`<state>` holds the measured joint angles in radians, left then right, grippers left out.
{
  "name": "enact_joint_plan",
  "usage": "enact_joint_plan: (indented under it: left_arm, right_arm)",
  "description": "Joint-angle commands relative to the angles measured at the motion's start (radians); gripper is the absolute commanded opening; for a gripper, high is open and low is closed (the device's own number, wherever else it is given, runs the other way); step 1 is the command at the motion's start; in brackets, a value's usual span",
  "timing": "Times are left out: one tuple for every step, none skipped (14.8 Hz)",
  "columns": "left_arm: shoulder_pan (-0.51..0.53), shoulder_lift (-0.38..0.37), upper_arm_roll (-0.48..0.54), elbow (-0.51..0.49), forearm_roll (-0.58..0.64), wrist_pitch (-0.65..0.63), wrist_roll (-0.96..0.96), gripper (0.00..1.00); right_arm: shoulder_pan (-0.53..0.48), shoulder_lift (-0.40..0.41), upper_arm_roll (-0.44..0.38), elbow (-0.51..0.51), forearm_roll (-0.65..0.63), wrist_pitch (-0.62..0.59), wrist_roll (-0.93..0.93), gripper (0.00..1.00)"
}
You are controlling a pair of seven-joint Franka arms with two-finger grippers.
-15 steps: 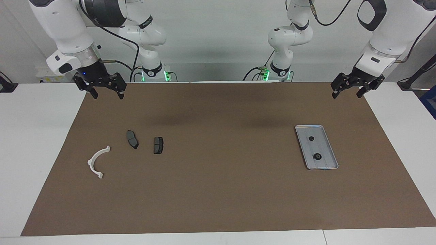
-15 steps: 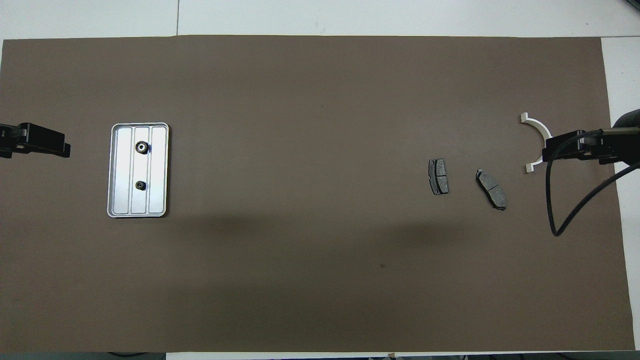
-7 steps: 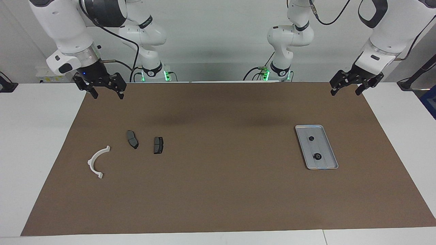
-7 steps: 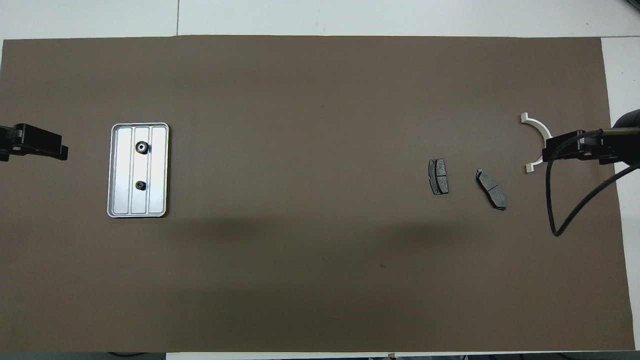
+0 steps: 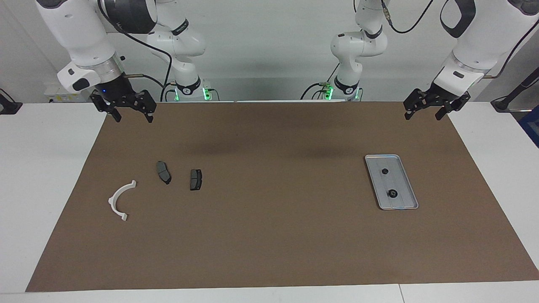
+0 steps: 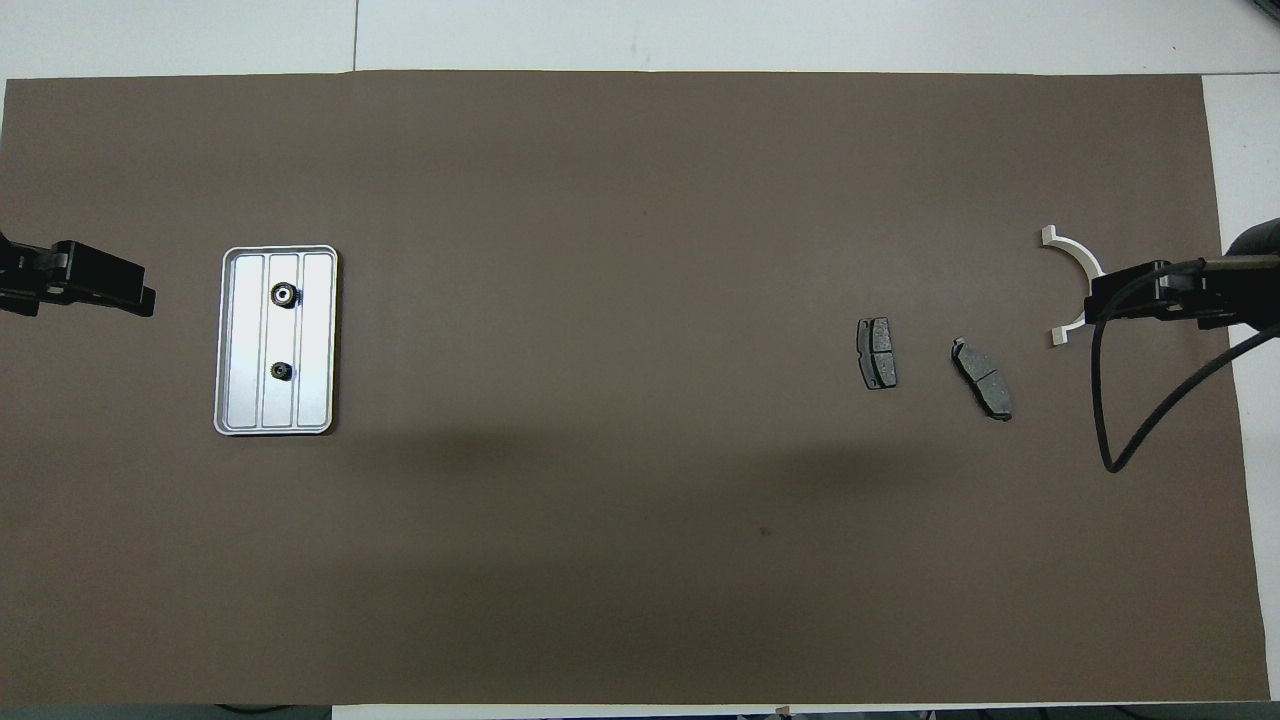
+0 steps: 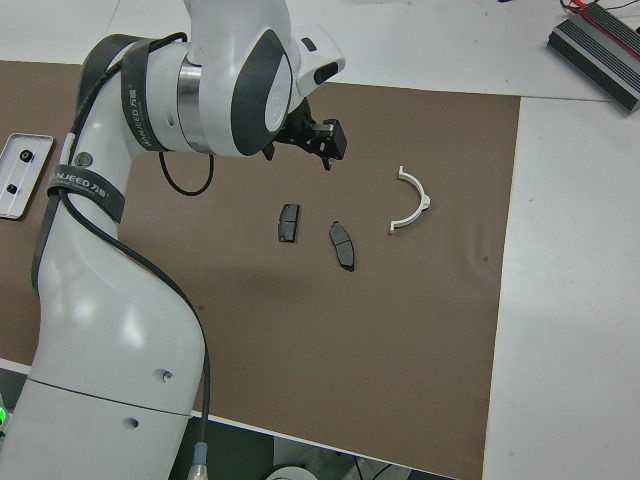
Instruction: Pick bearing gear from pile to tray
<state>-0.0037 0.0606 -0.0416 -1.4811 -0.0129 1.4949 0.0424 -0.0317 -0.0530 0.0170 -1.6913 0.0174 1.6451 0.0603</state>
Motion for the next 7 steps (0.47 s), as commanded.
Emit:
enact_joint_plan:
  left_arm:
    - [0.013,0.018,-0.011,0.041,0.005,-0.027,0.004,1.0]
    - [0.01,0.018,-0.012,0.041,0.005,-0.033,0.004,1.0]
    - [0.016,0.009,-0.018,0.036,0.016,-0.03,0.002,1.0]
    - [0.01,0.002,-0.018,0.033,0.018,-0.038,0.002,1.0]
    - [0.007,-0.005,-0.018,0.03,0.016,-0.053,0.002,1.0]
    - [0.007,-0.008,-0.02,0.031,0.014,-0.064,0.002,1.0]
    - [0.01,-0.01,-0.02,0.03,0.014,-0.065,0.002,1.0]
  right_arm:
    - [-0.004,-0.01,0.005,-0.007,-0.013,-0.016,0.019,1.0]
    - [-0.004,-0.01,0.005,-0.007,-0.013,-0.016,0.019,1.0]
    - [-0.005,-0.01,0.005,-0.007,-0.013,-0.016,0.019,1.0]
    - [-0.004,-0.01,0.005,-0.007,-0.013,-0.018,0.021,1.0]
    - [-0.004,-0.01,0.005,-0.007,-0.013,-0.018,0.021,1.0]
    - [-0.004,-0.01,0.005,-0.007,-0.013,-0.018,0.021,1.0]
    - [-0.004,-0.01,0.005,-0.007,-0.013,-0.018,0.021,1.0]
